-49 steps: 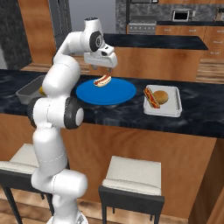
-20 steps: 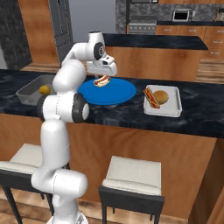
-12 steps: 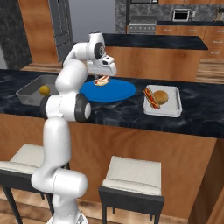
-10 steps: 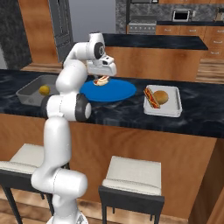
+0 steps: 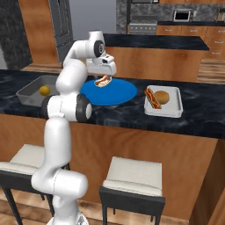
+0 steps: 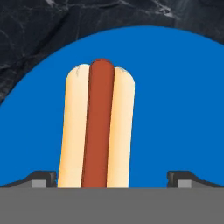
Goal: Place one cooked food and one vegetable from the large plate to each tupperware container.
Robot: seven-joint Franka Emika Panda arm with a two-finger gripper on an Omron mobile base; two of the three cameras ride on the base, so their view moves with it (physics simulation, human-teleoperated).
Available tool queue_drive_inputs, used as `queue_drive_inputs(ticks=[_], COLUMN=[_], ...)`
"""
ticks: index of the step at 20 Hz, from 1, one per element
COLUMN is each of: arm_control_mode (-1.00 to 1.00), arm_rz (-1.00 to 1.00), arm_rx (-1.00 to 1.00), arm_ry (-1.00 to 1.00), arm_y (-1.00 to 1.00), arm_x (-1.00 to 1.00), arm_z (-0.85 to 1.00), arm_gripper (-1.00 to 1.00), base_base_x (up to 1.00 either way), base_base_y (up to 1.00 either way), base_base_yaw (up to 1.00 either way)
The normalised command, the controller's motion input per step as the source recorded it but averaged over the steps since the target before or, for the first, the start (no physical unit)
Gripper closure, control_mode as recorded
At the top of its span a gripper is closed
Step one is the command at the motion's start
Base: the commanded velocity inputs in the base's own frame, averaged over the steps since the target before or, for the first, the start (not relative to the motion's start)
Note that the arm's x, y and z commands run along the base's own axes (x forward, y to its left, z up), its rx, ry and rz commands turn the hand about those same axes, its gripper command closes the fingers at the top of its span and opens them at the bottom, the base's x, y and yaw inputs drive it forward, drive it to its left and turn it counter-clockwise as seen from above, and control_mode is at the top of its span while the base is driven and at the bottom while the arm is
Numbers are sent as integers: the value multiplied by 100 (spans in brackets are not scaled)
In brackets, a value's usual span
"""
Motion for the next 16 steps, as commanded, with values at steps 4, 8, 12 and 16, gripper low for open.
queue_drive_inputs(ticks=[4,8,12,16], arm_control_mode=[-100,-100,-100,-100], arm_rz=[0,0,0,0], arm_rx=[0,0,0,0], arm_ry=[-13,-4,-2,0], arm_y=[0,0,3,1], arm_x=[-10,-11,-26,-41], arm_z=[2,-6,-16,-27], arm_gripper=[-100,-100,-100,-100], base_base_x=[0,0,0,0], base_base_y=[0,0,0,0], base_base_yaw=[0,0,0,0])
